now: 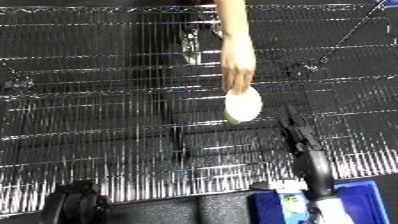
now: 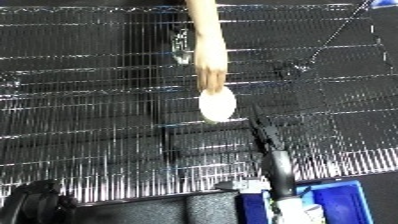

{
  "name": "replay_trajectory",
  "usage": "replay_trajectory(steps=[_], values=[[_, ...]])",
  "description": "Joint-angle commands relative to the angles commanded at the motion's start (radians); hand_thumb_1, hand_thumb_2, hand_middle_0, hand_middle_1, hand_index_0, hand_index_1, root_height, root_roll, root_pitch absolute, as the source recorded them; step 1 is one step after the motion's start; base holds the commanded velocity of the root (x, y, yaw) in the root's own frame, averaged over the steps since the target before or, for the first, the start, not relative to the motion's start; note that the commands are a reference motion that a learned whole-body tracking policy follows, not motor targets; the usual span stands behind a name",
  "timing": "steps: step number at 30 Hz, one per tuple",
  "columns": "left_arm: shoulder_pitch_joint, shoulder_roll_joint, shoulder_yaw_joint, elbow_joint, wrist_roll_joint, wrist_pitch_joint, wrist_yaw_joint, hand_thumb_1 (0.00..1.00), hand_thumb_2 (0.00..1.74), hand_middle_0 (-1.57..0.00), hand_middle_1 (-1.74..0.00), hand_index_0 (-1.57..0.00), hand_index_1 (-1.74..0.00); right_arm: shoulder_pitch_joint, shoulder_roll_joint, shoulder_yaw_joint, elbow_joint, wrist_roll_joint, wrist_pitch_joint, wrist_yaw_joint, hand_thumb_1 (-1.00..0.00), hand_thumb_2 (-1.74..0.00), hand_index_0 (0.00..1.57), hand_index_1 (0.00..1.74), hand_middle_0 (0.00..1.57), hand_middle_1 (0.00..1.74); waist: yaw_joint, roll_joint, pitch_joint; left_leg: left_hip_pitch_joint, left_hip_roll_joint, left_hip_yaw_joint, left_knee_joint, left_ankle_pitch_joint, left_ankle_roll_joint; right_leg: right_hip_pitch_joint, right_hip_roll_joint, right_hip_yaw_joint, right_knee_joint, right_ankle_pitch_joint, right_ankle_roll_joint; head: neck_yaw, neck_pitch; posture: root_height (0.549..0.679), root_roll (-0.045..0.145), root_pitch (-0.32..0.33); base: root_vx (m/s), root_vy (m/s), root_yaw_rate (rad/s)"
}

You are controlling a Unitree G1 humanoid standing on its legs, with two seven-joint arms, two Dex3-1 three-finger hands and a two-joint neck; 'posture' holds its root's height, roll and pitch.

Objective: Pick up the object and place it into the box

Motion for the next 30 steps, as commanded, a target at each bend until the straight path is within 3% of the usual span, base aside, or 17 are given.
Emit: replay_trajectory(steps=[7,16,22,26,30], values=[[0.012,0.008,0.000,-0.006,0.004,0.000,-0.014,1.00,1.74,-1.57,-1.74,-1.57,-1.74,0.018,-0.006,-0.001,0.009,-0.016,-0.021,-0.054,0.00,0.00,0.00,0.00,0.00,0.00,0.000,-0.007,0.000,-0.005,0.001,0.001,0.005,-0.005,0.0014,-0.007,-0.0079,-0.004,0.003,0.001,0.0068,0.007,0.000,0.659,0.026,-0.043,0.015,-0.016,0.009],[0.038,0.012,0.023,0.002,0.023,-0.019,-0.006,1.00,1.74,-1.57,-1.74,-1.57,-1.74,0.052,-0.018,-0.029,0.049,-0.014,-0.055,-0.095,0.00,0.00,0.00,0.00,0.00,0.00,-0.005,-0.002,0.000,-0.008,0.000,0.003,0.032,-0.024,0.0037,-0.008,-0.0143,0.000,0.016,-0.004,0.0051,0.045,-0.021,0.658,0.031,-0.049,0.065,-0.014,-0.028],[0.053,0.037,0.049,-0.009,0.045,-0.016,-0.010,1.00,1.74,-1.57,-1.74,-1.57,-1.74,0.027,-0.037,-0.035,0.100,-0.016,-0.064,-0.093,0.00,0.00,0.00,0.00,0.00,0.00,0.002,0.019,0.000,-0.047,-0.012,-0.005,0.063,-0.032,0.0053,-0.043,-0.0197,0.001,0.042,-0.008,0.0010,0.102,-0.002,0.656,0.037,-0.036,0.059,-0.009,0.014],[0.047,0.057,0.042,-0.020,0.041,-0.001,-0.012,1.00,1.74,-1.57,-1.74,-1.57,-1.74,-0.024,-0.050,-0.031,0.130,-0.007,-0.057,-0.105,0.00,0.00,0.00,0.00,0.00,0.00,0.004,0.034,0.000,-0.083,-0.021,-0.007,0.065,-0.030,0.0089,-0.090,-0.0267,0.003,0.052,0.000,0.0065,0.177,0.015,0.655,0.039,-0.008,-0.003,-0.011,0.012],[0.022,0.064,0.017,-0.017,0.029,-0.005,0.005,1.00,1.74,-1.57,-1.74,-1.57,-1.74,-0.094,-0.067,-0.010,0.186,0.007,-0.049,-0.127,0.00,0.00,0.00,0.00,0.00,0.00,0.005,0.046,0.000,-0.121,-0.028,-0.004,0.059,-0.023,0.0115,-0.137,-0.0260,0.009,0.055,0.008,0.0092,0.243,0.056,0.653,0.038,0.025,-0.045,0.001,-0.028]])
